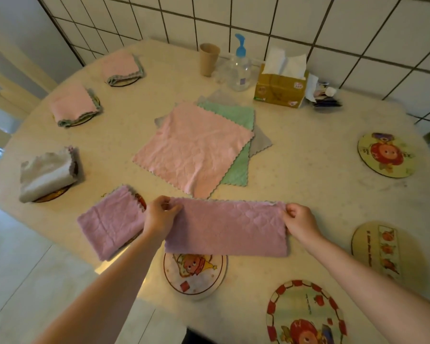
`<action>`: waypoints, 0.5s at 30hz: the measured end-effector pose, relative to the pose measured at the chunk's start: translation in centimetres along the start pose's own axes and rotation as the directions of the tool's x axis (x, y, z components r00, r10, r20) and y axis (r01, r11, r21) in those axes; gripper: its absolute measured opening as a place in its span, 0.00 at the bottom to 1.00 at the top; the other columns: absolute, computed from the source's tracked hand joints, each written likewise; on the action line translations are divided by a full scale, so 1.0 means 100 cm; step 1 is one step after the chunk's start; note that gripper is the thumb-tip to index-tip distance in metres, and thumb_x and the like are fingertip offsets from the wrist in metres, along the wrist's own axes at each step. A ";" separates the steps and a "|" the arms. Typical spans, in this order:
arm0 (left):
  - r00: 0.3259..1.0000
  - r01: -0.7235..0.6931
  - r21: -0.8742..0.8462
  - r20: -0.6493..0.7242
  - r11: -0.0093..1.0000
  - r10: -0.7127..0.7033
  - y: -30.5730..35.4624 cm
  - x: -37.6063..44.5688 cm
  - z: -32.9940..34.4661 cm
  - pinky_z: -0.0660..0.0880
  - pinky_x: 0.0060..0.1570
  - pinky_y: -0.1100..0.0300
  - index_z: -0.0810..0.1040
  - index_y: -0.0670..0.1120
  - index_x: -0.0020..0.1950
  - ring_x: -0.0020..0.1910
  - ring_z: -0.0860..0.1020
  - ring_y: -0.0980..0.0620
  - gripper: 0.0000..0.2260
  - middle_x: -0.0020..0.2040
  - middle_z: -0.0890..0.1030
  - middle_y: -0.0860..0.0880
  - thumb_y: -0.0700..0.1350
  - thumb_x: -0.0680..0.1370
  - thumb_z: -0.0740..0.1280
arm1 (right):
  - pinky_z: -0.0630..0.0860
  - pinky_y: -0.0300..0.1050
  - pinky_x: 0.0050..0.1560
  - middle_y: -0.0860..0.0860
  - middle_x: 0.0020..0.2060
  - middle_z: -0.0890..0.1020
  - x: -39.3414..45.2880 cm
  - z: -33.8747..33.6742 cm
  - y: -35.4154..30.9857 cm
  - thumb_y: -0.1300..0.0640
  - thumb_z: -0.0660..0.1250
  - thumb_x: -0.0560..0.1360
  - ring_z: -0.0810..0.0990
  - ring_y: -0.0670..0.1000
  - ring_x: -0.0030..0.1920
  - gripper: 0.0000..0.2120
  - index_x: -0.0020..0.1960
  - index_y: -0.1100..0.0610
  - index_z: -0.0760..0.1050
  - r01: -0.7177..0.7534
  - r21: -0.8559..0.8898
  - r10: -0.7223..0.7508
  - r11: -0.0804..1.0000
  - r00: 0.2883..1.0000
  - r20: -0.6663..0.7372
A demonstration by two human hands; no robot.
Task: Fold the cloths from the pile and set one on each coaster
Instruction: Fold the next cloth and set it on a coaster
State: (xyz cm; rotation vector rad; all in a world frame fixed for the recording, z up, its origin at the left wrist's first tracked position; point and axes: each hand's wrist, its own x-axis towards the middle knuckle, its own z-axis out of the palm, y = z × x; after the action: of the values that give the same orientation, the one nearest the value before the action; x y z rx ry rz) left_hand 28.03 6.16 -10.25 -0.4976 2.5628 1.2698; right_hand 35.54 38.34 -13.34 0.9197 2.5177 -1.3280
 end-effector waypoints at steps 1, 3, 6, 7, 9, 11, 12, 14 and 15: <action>1.000 -0.007 0.003 -0.005 1.000 0.007 -0.001 0.002 0.001 0.68 0.32 0.61 0.78 0.45 0.44 0.34 0.73 0.54 0.04 0.34 0.77 0.52 0.44 0.74 0.71 | 0.77 0.57 0.39 0.57 0.31 0.81 0.000 0.000 0.000 0.57 0.68 0.74 0.77 0.54 0.33 0.11 0.34 0.59 0.74 -0.009 0.000 0.009 1.000 1.000 -0.007; 1.000 -0.004 0.008 -0.015 1.000 0.004 -0.004 0.007 0.002 0.68 0.33 0.60 0.78 0.45 0.43 0.34 0.73 0.53 0.05 0.34 0.77 0.51 0.45 0.74 0.71 | 0.79 0.60 0.41 0.58 0.34 0.82 0.003 0.002 0.002 0.56 0.68 0.74 0.81 0.60 0.36 0.10 0.38 0.62 0.76 -0.023 0.006 0.023 1.000 1.000 -0.014; 0.999 0.018 0.013 -0.028 1.000 -0.017 -0.008 0.012 0.003 0.71 0.35 0.59 0.78 0.46 0.42 0.36 0.76 0.49 0.05 0.34 0.78 0.51 0.47 0.74 0.71 | 0.79 0.61 0.41 0.59 0.34 0.83 0.007 0.004 0.004 0.55 0.69 0.73 0.82 0.64 0.39 0.11 0.38 0.62 0.77 -0.037 0.008 0.037 0.999 0.999 -0.029; 0.999 0.017 0.031 -0.031 0.999 -0.016 -0.008 0.013 0.003 0.72 0.35 0.58 0.78 0.46 0.43 0.37 0.77 0.48 0.06 0.35 0.78 0.50 0.47 0.74 0.71 | 0.79 0.62 0.41 0.59 0.34 0.82 0.009 0.005 0.004 0.54 0.69 0.72 0.82 0.64 0.39 0.11 0.37 0.62 0.76 -0.048 0.006 0.048 0.999 0.998 -0.034; 0.999 0.004 0.080 -0.040 0.997 -0.001 -0.006 0.013 0.003 0.71 0.35 0.59 0.79 0.45 0.45 0.40 0.78 0.47 0.08 0.38 0.80 0.48 0.49 0.75 0.70 | 0.80 0.61 0.41 0.57 0.33 0.82 0.010 0.006 0.005 0.54 0.70 0.71 0.82 0.63 0.39 0.11 0.35 0.59 0.75 -0.082 0.005 0.082 0.997 0.996 -0.036; 0.998 -0.007 0.108 -0.061 0.994 0.013 -0.001 0.007 0.002 0.71 0.36 0.59 0.77 0.45 0.51 0.44 0.78 0.47 0.10 0.45 0.81 0.47 0.50 0.75 0.69 | 0.80 0.61 0.43 0.55 0.35 0.82 0.010 0.004 0.001 0.53 0.70 0.70 0.82 0.61 0.40 0.09 0.34 0.54 0.74 -0.108 0.021 0.108 0.994 0.994 -0.025; 0.996 -0.028 0.133 -0.077 0.991 0.038 0.002 0.001 0.002 0.72 0.38 0.59 0.76 0.46 0.55 0.46 0.78 0.48 0.11 0.50 0.80 0.47 0.49 0.76 0.68 | 0.80 0.59 0.44 0.54 0.37 0.83 0.007 0.002 -0.005 0.53 0.70 0.70 0.82 0.60 0.41 0.07 0.37 0.52 0.74 -0.111 0.026 0.112 0.993 0.993 -0.024; 0.958 -0.229 0.313 -0.095 0.922 0.271 0.005 -0.017 0.002 0.73 0.47 0.55 0.74 0.46 0.61 0.54 0.74 0.46 0.14 0.58 0.76 0.46 0.45 0.76 0.67 | 0.78 0.51 0.46 0.51 0.43 0.81 -0.005 -0.004 -0.018 0.54 0.69 0.73 0.81 0.55 0.44 0.07 0.47 0.54 0.73 -0.055 0.002 0.055 0.998 0.998 -0.029; 0.900 -0.376 0.404 -0.052 0.834 0.432 0.005 -0.029 0.003 0.73 0.52 0.52 0.74 0.45 0.62 0.57 0.73 0.45 0.15 0.60 0.76 0.46 0.42 0.76 0.68 | 0.76 0.46 0.46 0.50 0.46 0.79 -0.013 -0.008 -0.023 0.55 0.68 0.74 0.79 0.53 0.45 0.10 0.52 0.57 0.72 0.017 -0.067 -0.021 0.998 0.998 -0.057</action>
State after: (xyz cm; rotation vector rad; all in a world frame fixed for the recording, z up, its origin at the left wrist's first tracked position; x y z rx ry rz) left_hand 30.49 7.23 -9.09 0.0489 3.0498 0.8081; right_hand 35.38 37.40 -10.70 0.9358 2.6023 -1.2319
